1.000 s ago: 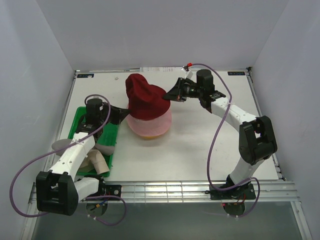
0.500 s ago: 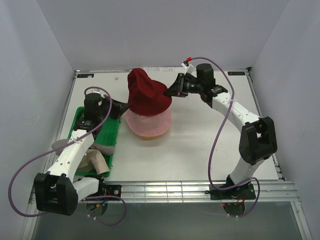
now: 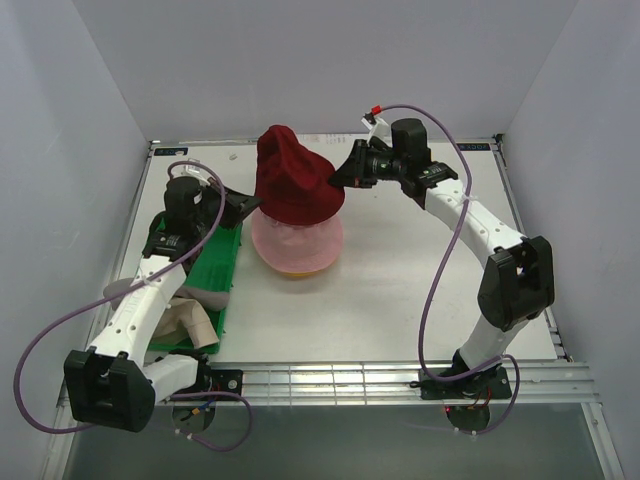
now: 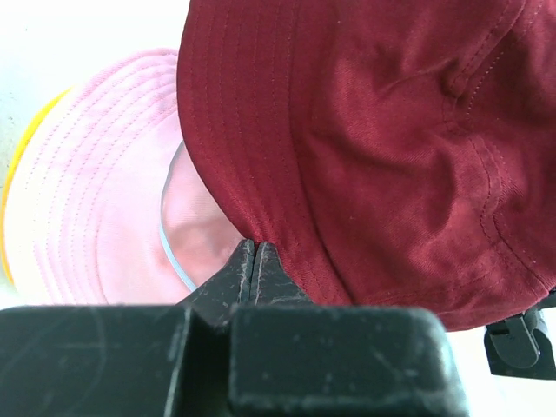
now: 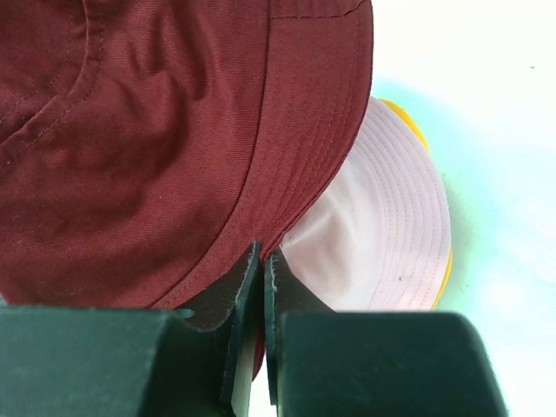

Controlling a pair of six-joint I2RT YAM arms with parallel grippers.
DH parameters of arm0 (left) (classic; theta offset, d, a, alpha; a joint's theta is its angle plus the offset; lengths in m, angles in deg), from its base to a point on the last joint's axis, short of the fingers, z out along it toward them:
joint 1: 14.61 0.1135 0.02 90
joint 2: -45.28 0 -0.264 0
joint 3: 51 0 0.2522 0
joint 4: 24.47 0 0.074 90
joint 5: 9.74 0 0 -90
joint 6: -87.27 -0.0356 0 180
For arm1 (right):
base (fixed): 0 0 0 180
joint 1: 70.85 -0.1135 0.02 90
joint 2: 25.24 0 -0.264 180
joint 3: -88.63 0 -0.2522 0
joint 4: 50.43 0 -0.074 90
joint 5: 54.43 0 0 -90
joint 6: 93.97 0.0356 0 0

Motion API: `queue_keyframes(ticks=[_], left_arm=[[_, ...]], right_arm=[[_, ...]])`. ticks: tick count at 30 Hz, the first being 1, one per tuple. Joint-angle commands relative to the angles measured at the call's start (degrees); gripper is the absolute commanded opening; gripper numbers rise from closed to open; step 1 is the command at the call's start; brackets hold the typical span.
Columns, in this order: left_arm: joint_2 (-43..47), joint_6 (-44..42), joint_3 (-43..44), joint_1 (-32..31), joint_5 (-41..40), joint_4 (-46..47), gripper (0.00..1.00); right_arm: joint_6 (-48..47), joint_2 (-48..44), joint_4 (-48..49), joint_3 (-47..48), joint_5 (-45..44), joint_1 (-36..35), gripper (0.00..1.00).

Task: Stack the hats

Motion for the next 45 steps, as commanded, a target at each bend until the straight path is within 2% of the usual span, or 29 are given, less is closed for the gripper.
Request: queue_keyframes(ticks=[1, 10, 17, 28, 45], left_arm=[[2.4, -2.3, 2.4, -0.5, 1.2, -1.3, 0.00], [5.1, -5.6, 3.8, -0.4, 1.0, -5.6, 0.00], [6.5, -7.8, 3.7, -0.4, 1.2, -8.2, 0.00], [9.2, -10.0, -3.5, -0.4, -0.4, -8.0, 0.00], [6.5, -11.2, -10.5, -0.4, -3.2, -6.9, 0.00]], right_arm=[[-2.5, -3.6, -0.9, 2.8, -1.2, -0.9, 0.08], [-4.6, -7.2, -2.4, 0.6, -3.4, -1.9, 0.08], [-5.2, -10.0, -1.4, -4.9, -4.3, -2.2, 0.08], [-4.5, -11.1, 3.3, -13.8, -4.6, -2.5, 0.08], [-1.7, -8.0, 8.8, -19.8, -3.9, -2.5, 0.08]])
